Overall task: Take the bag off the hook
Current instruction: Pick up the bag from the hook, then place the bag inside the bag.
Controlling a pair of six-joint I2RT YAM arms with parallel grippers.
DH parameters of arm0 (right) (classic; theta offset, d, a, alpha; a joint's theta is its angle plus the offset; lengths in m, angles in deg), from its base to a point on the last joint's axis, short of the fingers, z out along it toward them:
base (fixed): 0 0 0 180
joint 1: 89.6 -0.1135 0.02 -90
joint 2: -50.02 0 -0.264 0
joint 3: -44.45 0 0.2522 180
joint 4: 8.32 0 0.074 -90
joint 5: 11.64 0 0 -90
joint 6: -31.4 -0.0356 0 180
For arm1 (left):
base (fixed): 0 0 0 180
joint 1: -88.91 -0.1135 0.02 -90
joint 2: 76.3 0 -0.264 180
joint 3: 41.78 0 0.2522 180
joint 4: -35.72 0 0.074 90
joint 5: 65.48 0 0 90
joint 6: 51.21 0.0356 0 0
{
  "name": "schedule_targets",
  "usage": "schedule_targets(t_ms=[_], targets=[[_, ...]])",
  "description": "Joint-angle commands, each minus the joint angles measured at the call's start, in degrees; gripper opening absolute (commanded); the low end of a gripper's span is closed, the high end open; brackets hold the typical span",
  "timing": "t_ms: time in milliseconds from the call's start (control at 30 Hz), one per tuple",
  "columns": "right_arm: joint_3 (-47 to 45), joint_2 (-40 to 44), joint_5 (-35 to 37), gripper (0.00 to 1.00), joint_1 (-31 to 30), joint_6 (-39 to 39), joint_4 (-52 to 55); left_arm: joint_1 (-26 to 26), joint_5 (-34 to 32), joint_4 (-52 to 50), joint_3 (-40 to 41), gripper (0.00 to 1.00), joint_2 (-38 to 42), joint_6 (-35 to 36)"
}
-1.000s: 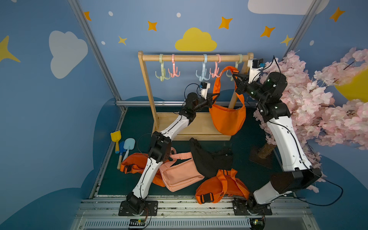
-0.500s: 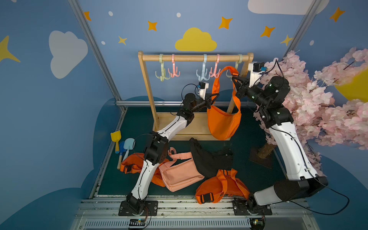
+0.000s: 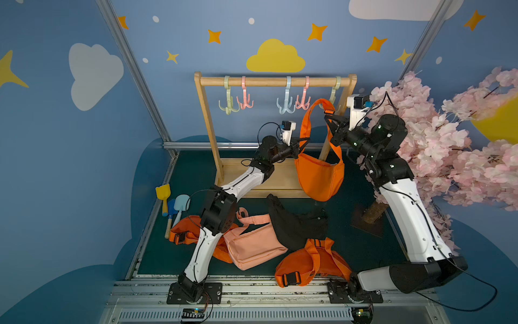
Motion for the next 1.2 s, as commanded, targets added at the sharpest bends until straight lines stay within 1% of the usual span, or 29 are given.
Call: schedule_targets(t_ms=[0, 233, 400, 633, 800, 933, 1167], targets=[[-1.61, 3.23, 1.32, 0.0, -0.63, 0.56, -2.53, -0.02, 0.88, 3.91, 2.99, 0.04, 4.98, -0.68], [-3.99, 6.49, 2.08, 0.0, -1.48, 2.03, -0.08, 0.64, 0.23, 6.64, 12.9, 0.04, 10.67, 0.8], [-7.61, 9.99, 2.83, 0.0, -2.0, 2.61, 1.3, 1.73, -0.17, 8.28, 19.87, 0.04, 15.03, 2.59], [-13.29, 15.66, 4.22, 0.0, -3.72, 1.63, 1.97, 3.56, 0.49, 11.94, 30.28, 0.04, 21.1, 4.76], [-14.69, 17.94, 4.35, 0.0, -5.05, 0.66, 5.42, 4.8, 0.46, 12.47, 38.13, 0.04, 26.99, 7.04], [-15.42, 19.11, 4.61, 0.0, -5.99, 0.22, 9.1, 5.33, 0.79, 8.95, 42.65, 0.04, 33.18, 8.72], [-17.65, 20.82, 6.94, 0.0, -6.48, -1.15, 15.59, 7.22, 1.76, -4.43, 47.71, 0.04, 42.78, 11.88]])
